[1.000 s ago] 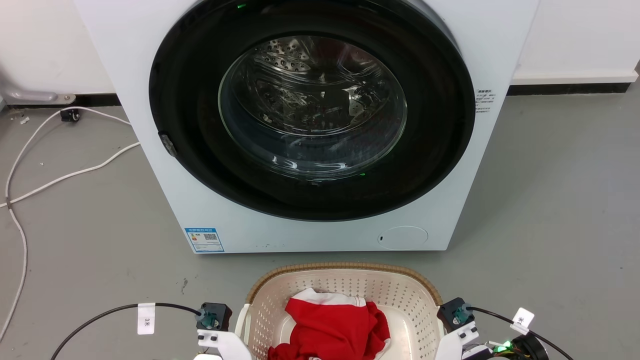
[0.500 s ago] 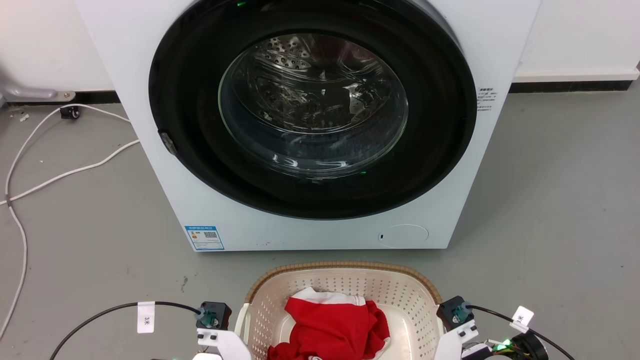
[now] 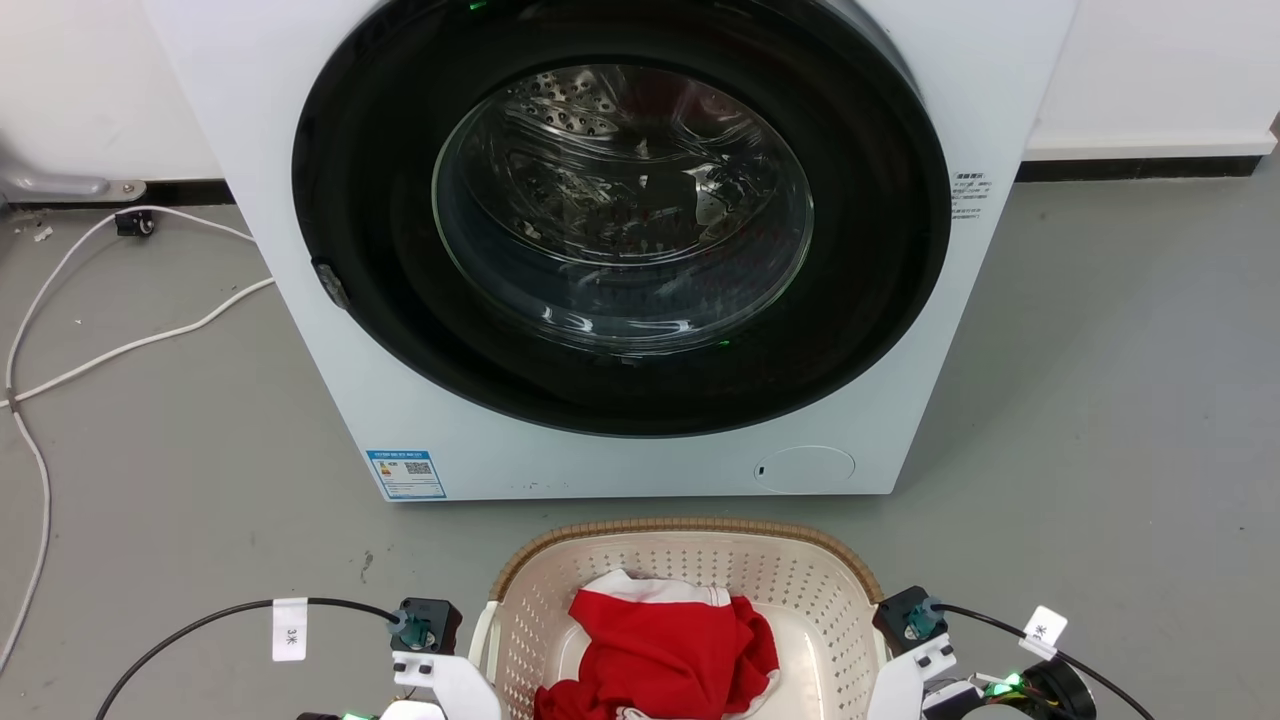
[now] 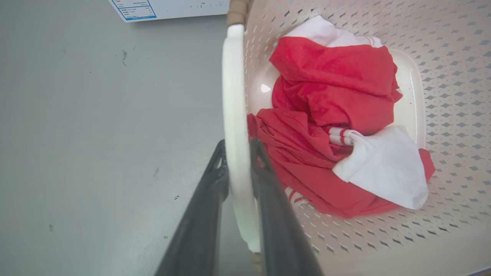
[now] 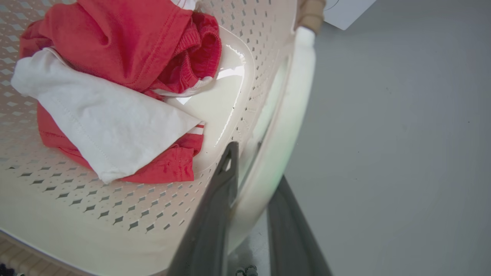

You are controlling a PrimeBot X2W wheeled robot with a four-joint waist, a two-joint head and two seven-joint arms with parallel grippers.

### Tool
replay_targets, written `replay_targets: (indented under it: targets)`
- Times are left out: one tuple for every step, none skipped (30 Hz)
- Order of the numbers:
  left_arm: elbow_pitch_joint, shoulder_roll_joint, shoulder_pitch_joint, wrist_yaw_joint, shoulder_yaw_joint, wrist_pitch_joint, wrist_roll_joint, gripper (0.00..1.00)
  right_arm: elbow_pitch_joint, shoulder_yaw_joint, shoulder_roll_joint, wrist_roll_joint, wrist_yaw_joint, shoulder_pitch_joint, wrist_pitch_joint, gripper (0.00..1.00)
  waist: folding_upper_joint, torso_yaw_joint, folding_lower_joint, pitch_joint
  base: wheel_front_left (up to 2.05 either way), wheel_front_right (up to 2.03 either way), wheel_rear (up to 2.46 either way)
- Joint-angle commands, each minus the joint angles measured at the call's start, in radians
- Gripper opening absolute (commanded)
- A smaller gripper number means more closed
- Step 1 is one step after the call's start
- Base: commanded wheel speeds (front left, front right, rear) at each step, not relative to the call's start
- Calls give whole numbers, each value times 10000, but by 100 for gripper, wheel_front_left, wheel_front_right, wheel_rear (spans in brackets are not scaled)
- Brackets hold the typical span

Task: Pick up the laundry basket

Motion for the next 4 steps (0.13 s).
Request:
replay_targets:
  targets:
    - [-27,80,-102,-13,-55,-30,-15,0,-22,31,33,-52,26,-95,-35,0,0,3,0,2,0,0,0]
    - [-27,79,-106,-13,-70,-38,-29,0,-22,37,33,-44,26,-94,-32,0,0,4,0,3,0,0,0]
    - [-27,80,-110,-13,-87,-47,-32,0,-22,43,33,-38,26,-97,-29,0,0,5,0,4,0,0,0]
    - [-27,83,-113,-13,-106,-51,-51,0,-22,46,33,-36,26,-102,-25,0,0,4,0,6,0,0,0]
